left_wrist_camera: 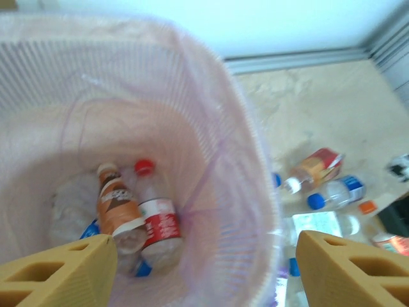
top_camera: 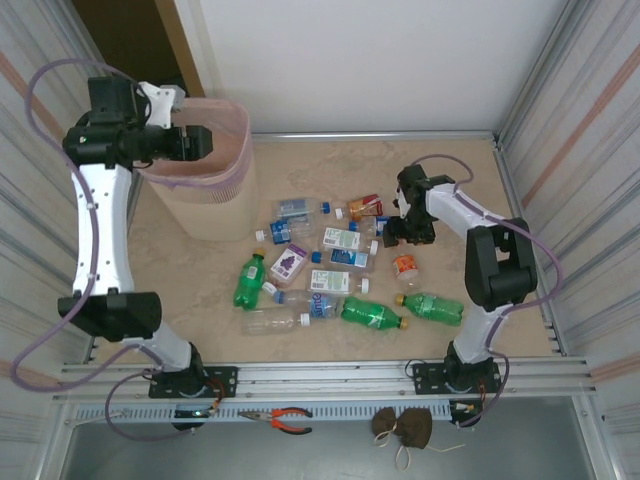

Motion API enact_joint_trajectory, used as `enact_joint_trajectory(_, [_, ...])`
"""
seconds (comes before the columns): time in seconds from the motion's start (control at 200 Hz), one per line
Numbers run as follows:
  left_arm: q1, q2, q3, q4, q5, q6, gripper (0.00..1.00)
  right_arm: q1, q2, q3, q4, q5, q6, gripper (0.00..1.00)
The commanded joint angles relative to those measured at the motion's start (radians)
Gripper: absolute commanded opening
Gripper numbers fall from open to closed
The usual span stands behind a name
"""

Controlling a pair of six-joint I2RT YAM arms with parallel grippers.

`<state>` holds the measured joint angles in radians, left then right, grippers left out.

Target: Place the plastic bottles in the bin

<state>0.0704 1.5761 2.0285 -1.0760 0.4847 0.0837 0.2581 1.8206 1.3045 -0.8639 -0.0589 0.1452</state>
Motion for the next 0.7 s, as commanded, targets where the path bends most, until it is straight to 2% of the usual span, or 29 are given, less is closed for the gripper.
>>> enact_joint_trajectory(0.0, [0.003, -0.068, -0.052, 0.108, 0.118, -0.073, 0.75, 0.006, 0.038, -0.017, -0.004, -0.018, -0.022, 0.69])
enact_joint_trajectory(0.22, [0.004, -0.138, -0.136, 0.201, 0.205, -0.141, 0.75, 0.008, 0.077, -0.033, 0.007, -0.017, -0.025, 0.67])
enact_joint_trajectory(0.426, [0.003, -0.172, -0.192, 0.254, 0.239, -0.183, 0.75, 0.007, 0.078, -0.045, 0.009, -0.018, -0.026, 0.61])
enact_joint_trajectory(0.696, [0.004, -0.22, -0.273, 0.352, 0.283, -0.229, 0.75, 0.005, 0.002, -0.051, -0.007, 0.012, -0.014, 0.55])
